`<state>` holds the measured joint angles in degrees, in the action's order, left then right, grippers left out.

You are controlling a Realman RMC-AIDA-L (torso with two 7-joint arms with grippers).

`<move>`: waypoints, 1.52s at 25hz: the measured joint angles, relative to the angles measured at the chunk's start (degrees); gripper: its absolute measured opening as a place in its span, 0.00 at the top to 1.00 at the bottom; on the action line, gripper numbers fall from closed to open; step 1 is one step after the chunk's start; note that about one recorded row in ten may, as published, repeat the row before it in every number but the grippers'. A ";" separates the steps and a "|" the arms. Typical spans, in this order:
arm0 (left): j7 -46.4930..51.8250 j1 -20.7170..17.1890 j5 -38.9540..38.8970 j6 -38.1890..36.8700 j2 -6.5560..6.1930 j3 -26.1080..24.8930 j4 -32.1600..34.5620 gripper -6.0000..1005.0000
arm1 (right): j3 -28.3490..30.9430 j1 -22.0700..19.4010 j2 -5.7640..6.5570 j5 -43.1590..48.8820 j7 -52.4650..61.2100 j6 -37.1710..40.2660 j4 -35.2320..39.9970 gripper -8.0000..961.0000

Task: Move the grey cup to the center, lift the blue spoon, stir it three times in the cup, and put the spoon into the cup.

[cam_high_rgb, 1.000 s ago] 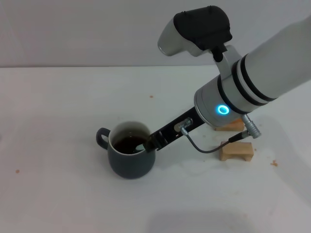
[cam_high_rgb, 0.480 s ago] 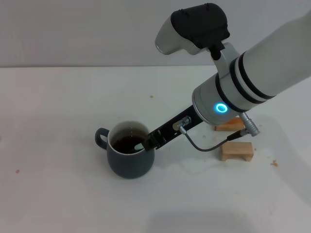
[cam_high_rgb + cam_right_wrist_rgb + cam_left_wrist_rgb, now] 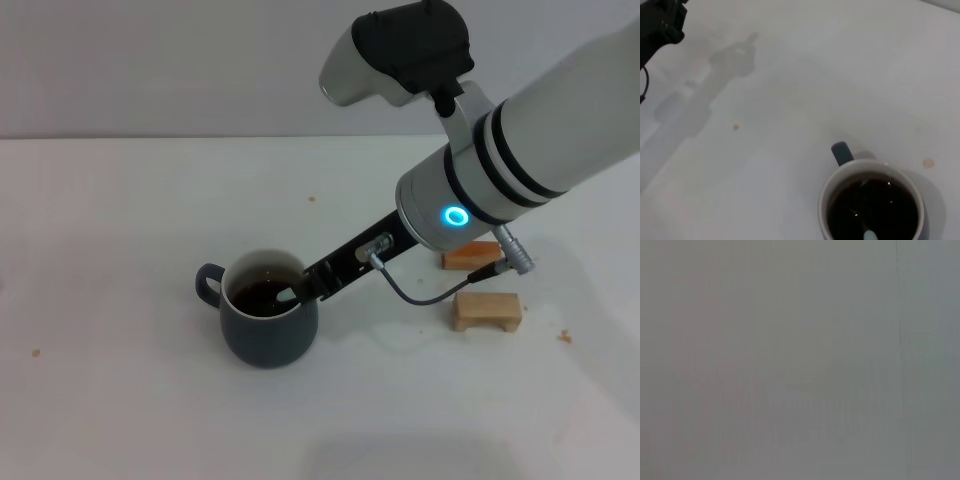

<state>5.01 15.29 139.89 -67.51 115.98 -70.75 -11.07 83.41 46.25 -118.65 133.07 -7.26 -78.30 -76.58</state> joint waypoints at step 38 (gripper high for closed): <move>0.00 -0.26 0.03 -0.09 -0.27 0.00 0.10 0.99 | 1.52 3.22 0.03 1.22 -0.17 2.15 4.50 0.83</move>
<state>5.01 15.03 139.92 -67.60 115.71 -70.75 -10.97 84.93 49.46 -118.62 134.29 -7.43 -76.15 -72.08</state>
